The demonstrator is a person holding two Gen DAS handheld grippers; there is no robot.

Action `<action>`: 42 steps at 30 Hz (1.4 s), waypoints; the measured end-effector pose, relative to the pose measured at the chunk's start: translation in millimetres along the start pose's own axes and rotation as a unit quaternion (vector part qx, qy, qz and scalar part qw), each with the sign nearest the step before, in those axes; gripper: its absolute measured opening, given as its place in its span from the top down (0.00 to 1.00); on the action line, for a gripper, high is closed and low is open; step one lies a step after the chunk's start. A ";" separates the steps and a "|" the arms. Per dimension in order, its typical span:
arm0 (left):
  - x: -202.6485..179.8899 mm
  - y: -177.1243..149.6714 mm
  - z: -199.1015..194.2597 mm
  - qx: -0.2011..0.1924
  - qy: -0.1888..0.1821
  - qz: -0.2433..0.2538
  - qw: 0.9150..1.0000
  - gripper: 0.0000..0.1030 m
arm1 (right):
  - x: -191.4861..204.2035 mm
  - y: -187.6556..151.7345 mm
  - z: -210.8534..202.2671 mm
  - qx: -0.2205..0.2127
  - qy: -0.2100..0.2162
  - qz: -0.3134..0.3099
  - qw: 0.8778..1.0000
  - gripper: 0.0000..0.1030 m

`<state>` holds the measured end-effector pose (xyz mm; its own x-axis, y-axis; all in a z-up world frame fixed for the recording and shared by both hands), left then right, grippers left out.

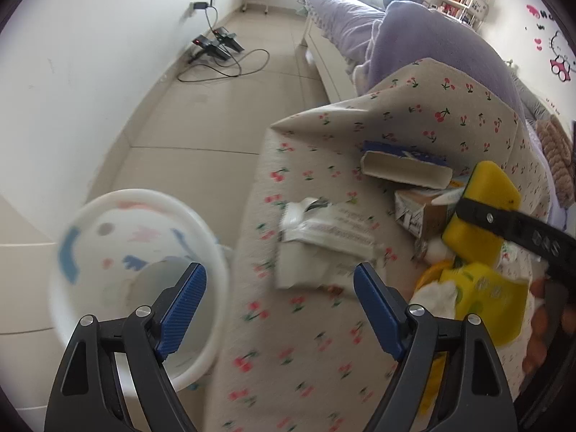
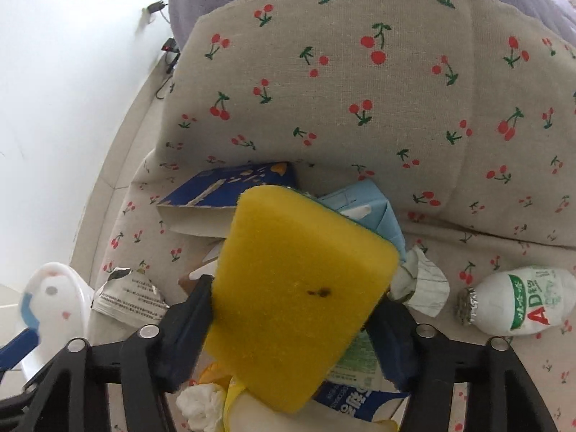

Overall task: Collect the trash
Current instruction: 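Grasp the yellow sponge with the right tool while the left tool approaches a white wrapper, then grasp the white paper wrapper with the left tool while the right tool holds the sponge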

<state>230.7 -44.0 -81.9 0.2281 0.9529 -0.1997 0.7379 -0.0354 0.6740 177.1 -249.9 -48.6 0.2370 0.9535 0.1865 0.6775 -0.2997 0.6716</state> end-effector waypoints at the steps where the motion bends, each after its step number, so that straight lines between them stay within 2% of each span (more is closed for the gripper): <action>1: -3.3 0.8 4.8 0.000 -0.003 -0.001 1.000 0.16 | 0.2 0.4 -1.2 -0.001 0.004 -0.001 1.000 0.38; 8: -22.9 3.7 29.7 0.007 -0.011 -0.005 1.000 0.17 | -6.8 6.2 -33.4 -0.024 0.036 -0.005 0.999 0.39; 10: -27.2 3.9 36.4 0.013 0.000 -0.001 1.000 0.21 | -12.6 6.9 -42.5 -0.031 0.037 -0.006 0.999 0.39; 12: -29.8 1.7 46.1 0.032 0.016 0.009 0.999 0.30 | -21.2 7.6 -48.8 -0.033 0.038 -0.003 0.999 0.39; 13: -30.4 0.0 48.1 0.034 0.017 0.008 0.999 0.30 | -25.3 7.1 -52.1 -0.033 0.038 -0.001 0.999 0.39; 16: -31.0 -1.1 47.2 0.021 0.024 0.009 0.999 0.34 | -37.7 5.4 -60.9 -0.035 0.035 0.006 0.999 0.39; 19: -36.4 -5.5 44.2 0.017 0.041 0.030 0.999 0.50 | -47.0 2.4 -69.0 -0.037 0.033 0.012 0.999 0.39; 20: -38.3 -7.1 43.0 0.014 0.046 0.041 0.998 0.58 | -49.7 1.4 -71.4 -0.037 0.033 0.013 0.999 0.39; 23: -41.9 -11.3 38.3 0.014 0.036 0.043 0.998 0.77 | -55.1 -1.8 -77.7 -0.037 0.031 0.013 0.999 0.38; 27: -41.0 -15.1 30.4 0.010 0.020 0.039 0.999 0.89 | -62.3 -8.9 -84.3 -0.034 0.033 0.016 0.999 0.38; 33: -42.5 -10.4 7.5 -0.011 -0.013 0.029 0.999 0.95 | -59.9 -10.3 -96.0 -0.039 0.046 0.023 0.998 0.38; 42: -28.2 3.0 -35.1 -0.057 -0.034 0.007 0.998 0.96 | -32.0 -3.1 -96.4 -0.044 0.063 0.014 0.997 0.38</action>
<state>204.2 -60.4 -49.2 0.2827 0.9299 -0.2352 0.6581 -0.0096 0.7529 100.3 -276.3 12.5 0.1615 0.9432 0.2902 0.6074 -0.3268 0.7241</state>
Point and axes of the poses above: each gripper's, at about its wrist camera, not at the fingertips, and z roughly the way its jaws point, x to its left, y to its top, the point moved 1 cm from there along z, roughly the way its jaws point, and after that the axes turned 13 degrees about -x, right-handed, at the moved point
